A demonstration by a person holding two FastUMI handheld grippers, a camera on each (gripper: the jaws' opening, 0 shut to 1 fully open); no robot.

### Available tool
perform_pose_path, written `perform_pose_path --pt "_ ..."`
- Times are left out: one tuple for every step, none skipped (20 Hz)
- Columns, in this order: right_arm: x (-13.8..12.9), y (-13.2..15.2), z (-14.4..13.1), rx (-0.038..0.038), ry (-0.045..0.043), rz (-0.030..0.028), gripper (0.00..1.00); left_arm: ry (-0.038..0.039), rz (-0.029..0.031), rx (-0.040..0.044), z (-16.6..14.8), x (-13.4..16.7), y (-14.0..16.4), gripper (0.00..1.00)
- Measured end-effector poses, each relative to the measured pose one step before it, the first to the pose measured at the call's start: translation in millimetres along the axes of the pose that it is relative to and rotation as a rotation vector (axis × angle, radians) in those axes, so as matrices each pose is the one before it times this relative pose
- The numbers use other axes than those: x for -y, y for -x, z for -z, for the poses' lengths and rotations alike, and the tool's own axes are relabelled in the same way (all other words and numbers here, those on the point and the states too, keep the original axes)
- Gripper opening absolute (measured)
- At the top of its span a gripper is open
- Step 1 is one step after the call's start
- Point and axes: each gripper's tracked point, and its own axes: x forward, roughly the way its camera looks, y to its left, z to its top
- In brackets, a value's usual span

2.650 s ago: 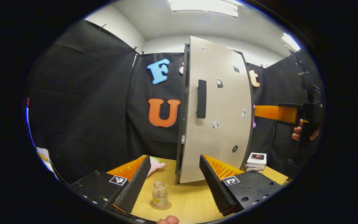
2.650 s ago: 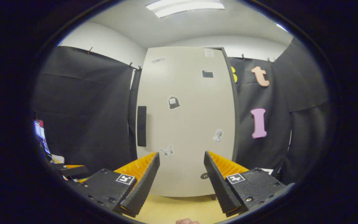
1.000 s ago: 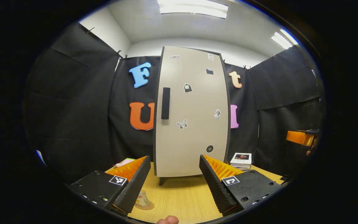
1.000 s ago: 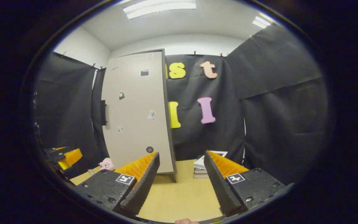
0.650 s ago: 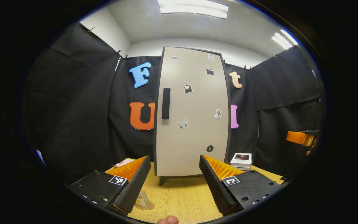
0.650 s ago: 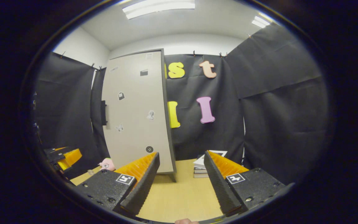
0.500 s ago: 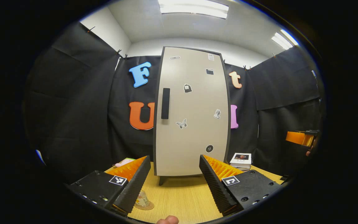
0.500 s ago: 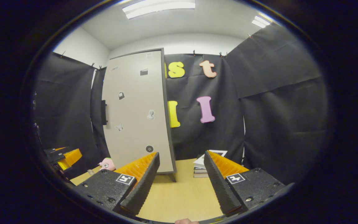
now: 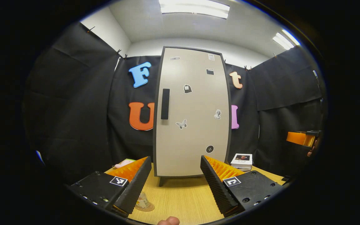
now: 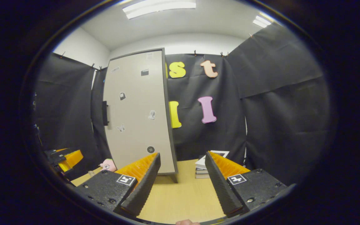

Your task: Open the cabinet door with the right hand, grasp the bottle in the cabinet with the left hand and place it on the coaster, then close the cabinet door with the right hand.

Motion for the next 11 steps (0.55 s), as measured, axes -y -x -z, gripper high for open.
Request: perform_pose_path --pt "1.15 -2.39 2.67 -0.00138 0.00071 0.00069 0.92 0.00093 0.00019 -0.00044 0.09 0.37 -0.34 0.95" --pt "0.18 0.08 0.74 -0.00212 0.00111 0.00021 0.92 0.00052 0.00048 0.00008 -0.43 -0.25 -0.76 0.95" --pt "-0.32 0.71 -1.16 0.00378 -0.00122 0.00002 0.90 -0.00076 0.00150 -0.00178 0.34 0.53 -0.40 0.95" --pt "0.62 -0.33 -1.16 0.00385 -0.00231 0.00006 0.93 -0.00143 0.00046 -0.00042 0.03 -0.11 -0.54 0.95" --pt "0.96 0.39 -0.19 0.00593 -0.00330 0.00061 0.92 -0.00061 0.00240 0.00209 -0.77 1.36 -0.05 0.95" --pt "1.79 0.20 -0.55 0.00280 -0.00307 0.00166 0.92 -0.00036 0.00181 0.00133 -0.54 1.20 -0.07 0.95" --pt "1.43 1.20 0.04 0.00547 -0.00515 0.00015 0.92 -0.00107 0.00350 -0.00498 1.06 1.23 0.07 0.95" --pt "1.26 -0.78 -0.80 0.00477 -0.00629 0.00239 0.92 -0.00163 -0.00056 -0.00110 0.49 0.39 -0.10 0.95" --pt "1.67 5.80 -12.37 -0.00240 -0.00807 -0.00012 0.92 0.00176 -0.00345 0.00102 -0.72 -0.76 -0.08 0.95" --pt "0.61 -1.89 1.14 -0.00507 -0.00569 -0.00201 0.92 0.00605 -0.00031 0.00007 0.53 0.29 -0.61 0.95" --pt "1.28 -0.32 -1.24 -0.00100 -0.00506 0.00154 0.92 0.00805 0.00166 -0.00147 0.49 1.71 0.44 0.95"
